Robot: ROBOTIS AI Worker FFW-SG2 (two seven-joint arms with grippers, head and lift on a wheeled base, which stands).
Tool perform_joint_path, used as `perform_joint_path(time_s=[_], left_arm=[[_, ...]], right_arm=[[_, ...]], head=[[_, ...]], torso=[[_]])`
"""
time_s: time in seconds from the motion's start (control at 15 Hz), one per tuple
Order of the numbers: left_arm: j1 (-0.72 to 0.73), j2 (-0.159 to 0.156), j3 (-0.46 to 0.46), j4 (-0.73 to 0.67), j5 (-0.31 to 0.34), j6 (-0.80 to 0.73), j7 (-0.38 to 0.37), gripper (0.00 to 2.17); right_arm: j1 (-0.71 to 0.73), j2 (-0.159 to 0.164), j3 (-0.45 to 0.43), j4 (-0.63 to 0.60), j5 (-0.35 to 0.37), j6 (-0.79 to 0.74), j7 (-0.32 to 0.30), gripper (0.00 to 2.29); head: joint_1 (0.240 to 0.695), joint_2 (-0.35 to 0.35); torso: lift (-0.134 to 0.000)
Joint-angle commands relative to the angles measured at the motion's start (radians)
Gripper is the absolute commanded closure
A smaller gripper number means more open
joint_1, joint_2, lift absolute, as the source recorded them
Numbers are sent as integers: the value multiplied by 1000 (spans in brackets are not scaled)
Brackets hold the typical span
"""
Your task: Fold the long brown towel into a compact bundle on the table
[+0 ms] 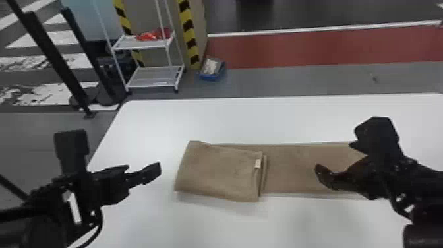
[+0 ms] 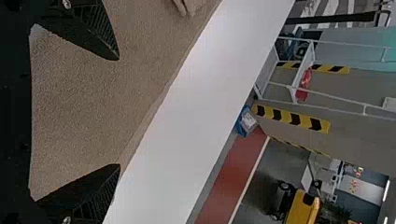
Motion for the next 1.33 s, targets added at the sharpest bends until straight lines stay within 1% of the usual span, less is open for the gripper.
perform_joint_path(time_s=[0.0,0.07,0.13,0.33,0.4,0.53,0.6,0.73,0.8,0.93,1.0,1.13,1.27], left_arm=[[16,8,6,-29,2,11,-5,76],[21,8,6,-32,2,14,-5,76],[27,8,6,-36,1,17,-8,76],[35,8,-2,-49,-1,23,-10,76],[39,8,-2,-52,-1,26,-10,76],[45,8,-6,-63,-4,29,-13,76],[48,8,-8,-64,-4,32,-16,76],[53,8,-11,-70,-6,32,-16,76],[56,8,-11,-73,-6,32,-17,76],[58,8,-14,-73,-6,32,-17,80],[61,8,-14,-75,-4,32,-17,80],[61,18,-11,-75,-2,32,-22,80],[61,25,-6,-72,1,32,-24,80]], right_arm=[[16,1,71,-15,20,22,-16,53],[16,1,96,-15,23,34,-30,53],[16,1,127,-17,26,46,-39,53],[11,1,214,-18,48,62,-58,49],[8,1,237,-14,46,68,-64,49],[5,1,294,12,45,74,-98,49],[0,1,312,28,37,77,-122,49],[-6,1,341,57,12,77,-141,49],[-10,1,360,75,-6,68,-158,49],[-23,1,383,95,-43,68,-167,53],[-23,1,398,95,-43,68,-168,53],[-24,1,421,89,-41,71,-173,53],[-24,1,423,86,-43,77,-173,53]], head=[[695,199],[695,212],[695,239],[695,274],[695,285],[695,319],[695,331],[695,350],[695,350],[695,350],[695,350],[695,350],[695,350]], torso=[[-123],[-123],[-123],[-123],[-123],[-123],[-123],[-123],[-123],[-123],[-123],[-123],[-123]])
